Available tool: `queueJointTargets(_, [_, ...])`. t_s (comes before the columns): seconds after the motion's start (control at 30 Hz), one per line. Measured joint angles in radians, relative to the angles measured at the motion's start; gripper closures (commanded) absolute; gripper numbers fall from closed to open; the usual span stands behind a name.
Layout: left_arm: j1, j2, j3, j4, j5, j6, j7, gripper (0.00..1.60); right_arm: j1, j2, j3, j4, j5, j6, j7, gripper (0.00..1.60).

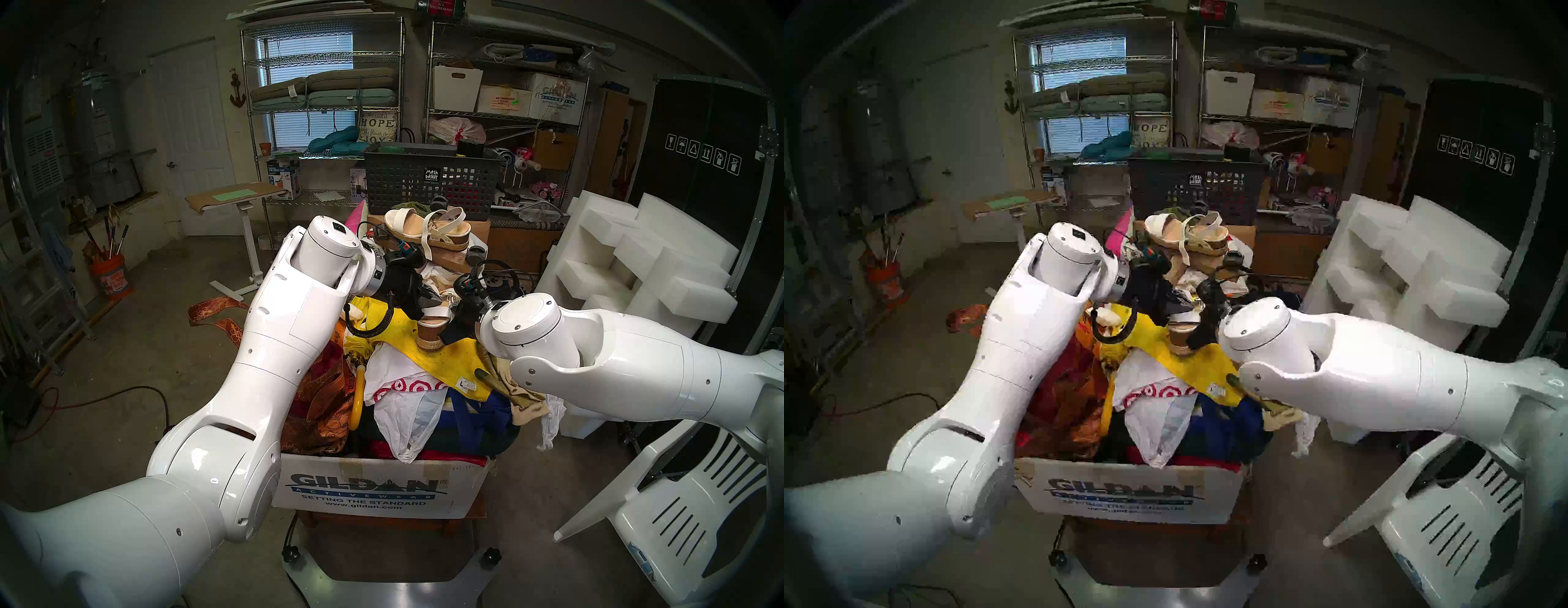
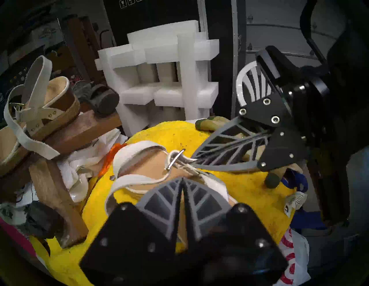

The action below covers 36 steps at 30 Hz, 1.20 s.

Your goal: Unbuckle a shoe

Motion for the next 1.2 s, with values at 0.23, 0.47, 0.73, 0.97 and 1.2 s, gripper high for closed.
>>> queueJointTargets(0.23, [-0.007, -0.005, -0.002, -0.007, -0.007, -0.007, -0.006, 1.00, -0.002, 0.003, 0.000, -0.004, 0.000, -0.001, 0.000, 1.60])
queueJointTargets(0.47, [-0.011, -0.003, -0.003, -0.017, -0.009, -0.020, -0.026, 0.92, -0.005, 0.006, 0.000, -0.010, 0.000, -0.003, -0.001, 1.60])
queueJointTargets(0.73, [-0.011, -0.001, -0.001, -0.018, -0.005, -0.058, -0.035, 0.47, -0.008, 0.012, 0.001, -0.022, 0.001, -0.003, -0.010, 1.60])
queueJointTargets(0.97, [-0.011, 0.004, 0.002, -0.012, 0.004, -0.112, -0.010, 0.65, -0.011, 0.016, 0.003, -0.034, 0.008, -0.003, -0.022, 1.60])
queueJointTargets(1.2, [-0.011, 0.003, 0.002, -0.004, 0.009, -0.137, 0.004, 0.80, -0.012, 0.019, 0.004, -0.041, 0.016, -0.003, -0.030, 1.60])
